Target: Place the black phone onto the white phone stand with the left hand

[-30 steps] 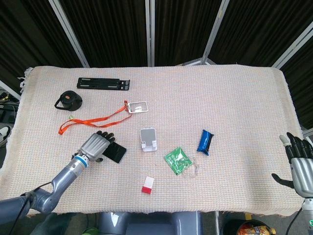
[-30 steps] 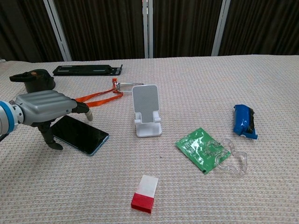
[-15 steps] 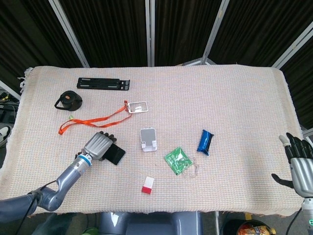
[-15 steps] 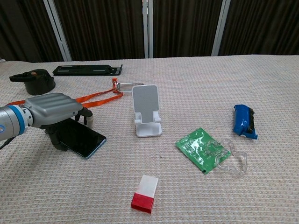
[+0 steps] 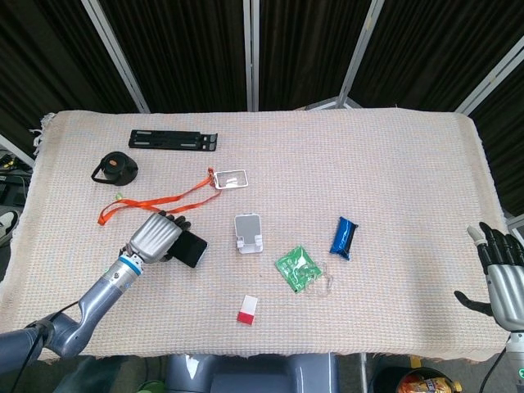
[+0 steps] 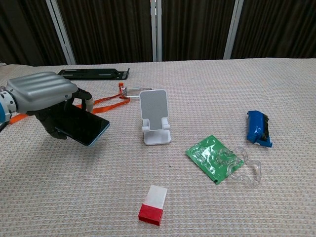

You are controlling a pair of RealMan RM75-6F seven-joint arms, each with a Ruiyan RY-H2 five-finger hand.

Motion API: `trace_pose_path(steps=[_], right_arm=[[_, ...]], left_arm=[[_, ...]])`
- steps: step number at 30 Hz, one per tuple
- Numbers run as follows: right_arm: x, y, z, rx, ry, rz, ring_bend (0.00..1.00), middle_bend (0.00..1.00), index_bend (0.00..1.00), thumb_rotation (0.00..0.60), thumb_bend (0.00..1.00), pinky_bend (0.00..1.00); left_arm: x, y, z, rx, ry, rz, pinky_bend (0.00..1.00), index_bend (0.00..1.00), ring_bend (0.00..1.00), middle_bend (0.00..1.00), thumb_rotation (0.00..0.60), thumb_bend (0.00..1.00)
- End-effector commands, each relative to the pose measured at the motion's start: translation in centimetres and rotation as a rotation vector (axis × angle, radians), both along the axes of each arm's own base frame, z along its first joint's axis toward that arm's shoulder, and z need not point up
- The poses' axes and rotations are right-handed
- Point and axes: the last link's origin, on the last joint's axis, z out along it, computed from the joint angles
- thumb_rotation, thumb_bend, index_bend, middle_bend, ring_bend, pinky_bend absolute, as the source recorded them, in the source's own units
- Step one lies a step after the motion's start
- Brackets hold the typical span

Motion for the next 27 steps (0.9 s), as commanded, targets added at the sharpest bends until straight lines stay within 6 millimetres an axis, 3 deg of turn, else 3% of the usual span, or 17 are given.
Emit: trace_pose_path(steps=[1, 4, 6, 11, 22, 27], right_arm=[[0.1, 0.0, 0.2, -0.004, -0.005, 0.003, 0.00, 0.00, 0.00, 0.600, 0.00, 0.00], [0.1, 0.1, 0.3, -0.007, -0.008, 0.004, 0.00, 0.00, 0.00, 0.600, 0.00, 0.00], [0.1, 0.1, 0.4, -0.010, -0.015, 0.003, 0.00, 0.00, 0.00, 0.600, 0.00, 0.00], [0.0, -0.1, 0.7, -0.016, -0.023, 0.000, 0.00, 0.00, 0.00, 0.600, 0.00, 0.00], [-0.3, -0.3, 0.9, -0.018, -0.031, -0.010, 0.00, 0.00, 0.00, 0.600, 0.00, 0.00], [-0.6, -0.3, 1.1, -0.023, -0.036, -0.019, 0.00, 0.00, 0.00, 0.600, 0.00, 0.00]], left_arm=[[2.2, 0.1, 2.4, 0.121, 0.007, -0.238, 0.46, 0.62, 0.48, 0.48, 0.600, 0.00], [3.2, 0.4, 3.0, 0.173, 0.063, -0.368, 0.46, 0.62, 0.48, 0.48, 0.600, 0.00], [5.4, 1.2, 3.2, 0.244, 0.198, -0.596, 0.46, 0.62, 0.48, 0.48, 0.600, 0.00], [8.3, 2.8, 2.2, 0.281, 0.365, -0.784, 0.46, 0.63, 0.48, 0.48, 0.600, 0.00], [11.3, 3.8, 0.0, 0.280, 0.524, -0.882, 0.39, 0.60, 0.46, 0.44, 0.600, 0.00], [12.2, 3.4, -2.2, 0.237, 0.578, -0.940, 0.39, 0.60, 0.46, 0.44, 0.600, 0.00]])
